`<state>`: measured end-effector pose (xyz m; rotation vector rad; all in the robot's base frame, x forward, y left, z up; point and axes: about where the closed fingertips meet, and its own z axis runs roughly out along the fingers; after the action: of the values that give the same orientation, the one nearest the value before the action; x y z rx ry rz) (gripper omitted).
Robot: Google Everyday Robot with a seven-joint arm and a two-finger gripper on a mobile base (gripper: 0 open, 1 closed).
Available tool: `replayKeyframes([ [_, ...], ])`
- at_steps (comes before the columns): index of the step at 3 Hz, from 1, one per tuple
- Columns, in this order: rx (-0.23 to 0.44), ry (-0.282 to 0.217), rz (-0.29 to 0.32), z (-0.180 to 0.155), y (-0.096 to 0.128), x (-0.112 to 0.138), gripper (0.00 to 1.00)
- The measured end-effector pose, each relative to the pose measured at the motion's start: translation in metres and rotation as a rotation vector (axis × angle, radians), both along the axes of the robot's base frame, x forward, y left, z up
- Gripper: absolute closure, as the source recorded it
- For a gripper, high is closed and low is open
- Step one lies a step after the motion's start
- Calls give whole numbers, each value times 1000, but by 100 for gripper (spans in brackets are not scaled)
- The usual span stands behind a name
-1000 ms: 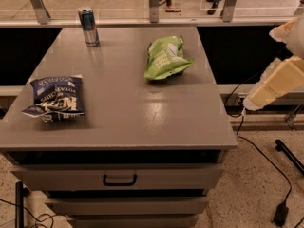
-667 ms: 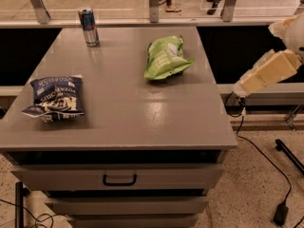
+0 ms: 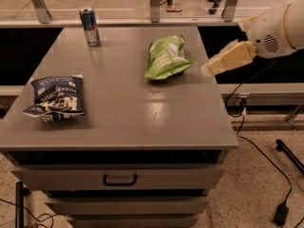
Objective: Move green rice chip bag near redbull can
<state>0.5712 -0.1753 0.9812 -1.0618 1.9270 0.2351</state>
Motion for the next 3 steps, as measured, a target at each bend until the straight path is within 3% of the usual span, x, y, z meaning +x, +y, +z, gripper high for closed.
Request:
replayKeyframes([
  [1,23,58,7,-24,28,31,0],
  [2,23,58,8,-24,28,31,0],
  [3,-6,66,-14,-46,35,39,0],
])
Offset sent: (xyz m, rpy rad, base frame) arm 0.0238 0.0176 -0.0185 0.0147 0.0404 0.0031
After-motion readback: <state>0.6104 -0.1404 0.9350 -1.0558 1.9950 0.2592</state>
